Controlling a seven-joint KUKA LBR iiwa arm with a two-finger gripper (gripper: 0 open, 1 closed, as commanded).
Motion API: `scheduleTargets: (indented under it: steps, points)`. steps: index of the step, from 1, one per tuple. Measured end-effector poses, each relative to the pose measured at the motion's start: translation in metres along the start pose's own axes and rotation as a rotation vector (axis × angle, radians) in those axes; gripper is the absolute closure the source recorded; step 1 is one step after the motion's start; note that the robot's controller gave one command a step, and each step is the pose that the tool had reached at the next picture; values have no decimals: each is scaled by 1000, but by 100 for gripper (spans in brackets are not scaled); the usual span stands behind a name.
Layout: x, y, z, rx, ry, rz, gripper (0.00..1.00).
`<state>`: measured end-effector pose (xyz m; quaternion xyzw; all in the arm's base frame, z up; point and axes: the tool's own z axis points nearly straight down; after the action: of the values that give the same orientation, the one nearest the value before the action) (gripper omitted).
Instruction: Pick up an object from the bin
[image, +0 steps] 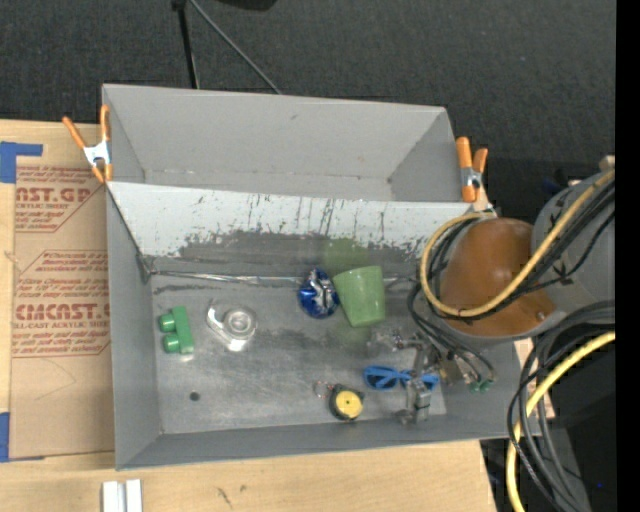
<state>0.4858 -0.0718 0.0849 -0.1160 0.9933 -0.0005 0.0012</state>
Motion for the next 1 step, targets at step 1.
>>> scheduleTargets:
  steps: [1]
  points:
    - [0, 1, 0, -2, 2, -2, 100]
